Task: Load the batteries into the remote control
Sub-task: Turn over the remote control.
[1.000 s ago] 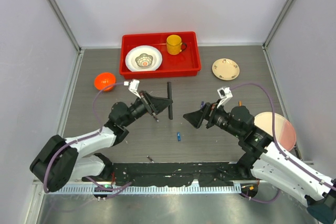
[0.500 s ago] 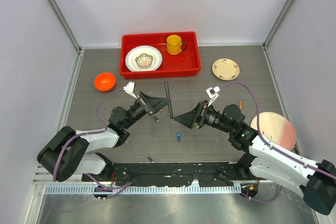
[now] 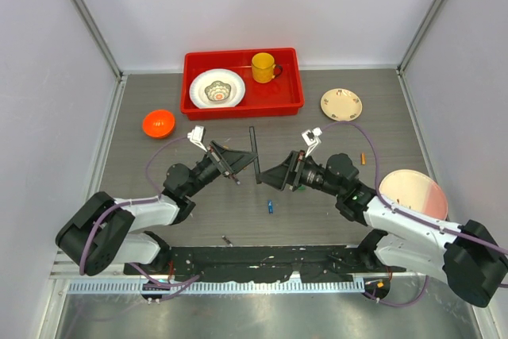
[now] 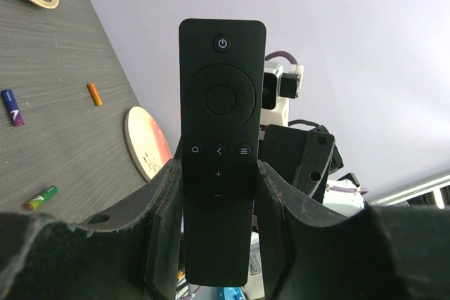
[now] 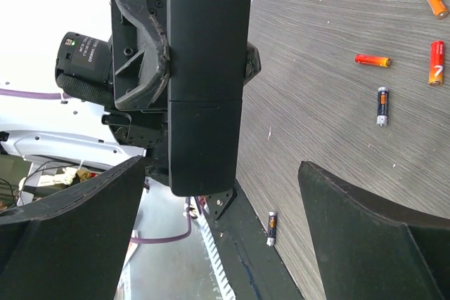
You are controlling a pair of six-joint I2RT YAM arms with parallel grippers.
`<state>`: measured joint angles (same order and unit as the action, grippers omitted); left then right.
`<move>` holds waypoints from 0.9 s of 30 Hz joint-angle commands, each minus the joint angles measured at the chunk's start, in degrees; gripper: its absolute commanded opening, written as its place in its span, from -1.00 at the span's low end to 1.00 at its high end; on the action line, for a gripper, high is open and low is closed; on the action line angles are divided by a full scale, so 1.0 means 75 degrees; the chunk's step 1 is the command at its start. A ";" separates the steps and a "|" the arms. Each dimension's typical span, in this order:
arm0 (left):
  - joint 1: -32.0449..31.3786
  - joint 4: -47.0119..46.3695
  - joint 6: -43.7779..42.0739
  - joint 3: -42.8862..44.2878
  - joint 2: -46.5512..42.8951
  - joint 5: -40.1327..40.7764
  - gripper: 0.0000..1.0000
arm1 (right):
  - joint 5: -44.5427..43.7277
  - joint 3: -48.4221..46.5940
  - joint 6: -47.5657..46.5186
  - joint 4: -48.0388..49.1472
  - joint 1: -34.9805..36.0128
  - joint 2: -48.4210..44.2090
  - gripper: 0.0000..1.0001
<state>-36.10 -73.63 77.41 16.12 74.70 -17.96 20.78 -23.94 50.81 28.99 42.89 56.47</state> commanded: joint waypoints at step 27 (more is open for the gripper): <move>-0.0133 -0.1996 -0.0149 0.0171 -0.0092 -0.0324 0.17 | 0.1308 -0.0428 -0.0069 0.0981 -0.0047 0.0618 -0.53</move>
<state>-37.01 -74.19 77.49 16.12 74.70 -19.38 28.10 -25.71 54.96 40.18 42.54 65.56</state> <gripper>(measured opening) 0.431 0.481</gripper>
